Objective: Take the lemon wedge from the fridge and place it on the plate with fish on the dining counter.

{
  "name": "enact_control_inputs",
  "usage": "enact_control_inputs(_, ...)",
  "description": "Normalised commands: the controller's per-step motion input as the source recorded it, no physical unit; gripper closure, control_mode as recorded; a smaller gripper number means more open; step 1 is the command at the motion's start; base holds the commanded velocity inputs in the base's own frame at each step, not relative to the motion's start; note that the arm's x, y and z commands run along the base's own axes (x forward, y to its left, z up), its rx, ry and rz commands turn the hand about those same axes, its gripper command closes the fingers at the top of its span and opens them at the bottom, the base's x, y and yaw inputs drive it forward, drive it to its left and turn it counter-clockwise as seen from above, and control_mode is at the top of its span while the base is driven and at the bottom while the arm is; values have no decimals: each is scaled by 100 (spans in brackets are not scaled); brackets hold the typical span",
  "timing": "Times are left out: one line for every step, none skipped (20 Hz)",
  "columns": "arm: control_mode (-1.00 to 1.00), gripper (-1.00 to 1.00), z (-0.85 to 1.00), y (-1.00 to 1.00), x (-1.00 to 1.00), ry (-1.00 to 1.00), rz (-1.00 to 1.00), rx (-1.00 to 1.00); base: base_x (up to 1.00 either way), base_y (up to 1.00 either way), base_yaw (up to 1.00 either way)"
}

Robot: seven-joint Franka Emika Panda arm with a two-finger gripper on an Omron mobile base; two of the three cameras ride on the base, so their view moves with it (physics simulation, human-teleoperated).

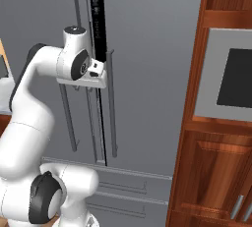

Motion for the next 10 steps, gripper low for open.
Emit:
enact_control_inputs(-100,-100,9,0,0,0,0,0,0,0,0)
enact_control_inputs(-100,-100,-11,0,0,0,0,0,0,0,0)
enact_control_inputs(-100,-100,0,0,0,0,0,0,0,0,0)
enact_control_inputs(-100,-100,0,0,0,0,0,0,0,0,0)
enact_control_inputs(-100,-100,0,0,0,0,0,0,0,0,0)
enact_control_inputs(-100,-100,0,0,0,0,0,0,0,0,0)
enact_control_inputs(-100,-100,0,0,0,0,0,0,0,0,0)
enact_control_inputs(-100,-100,0,0,0,0,0,0,0,0,0)
enact_control_inputs(-100,-100,0,0,0,0,0,0,0,0,0)
enact_control_inputs(-100,-100,0,0,0,0,0,0,0,0,0)
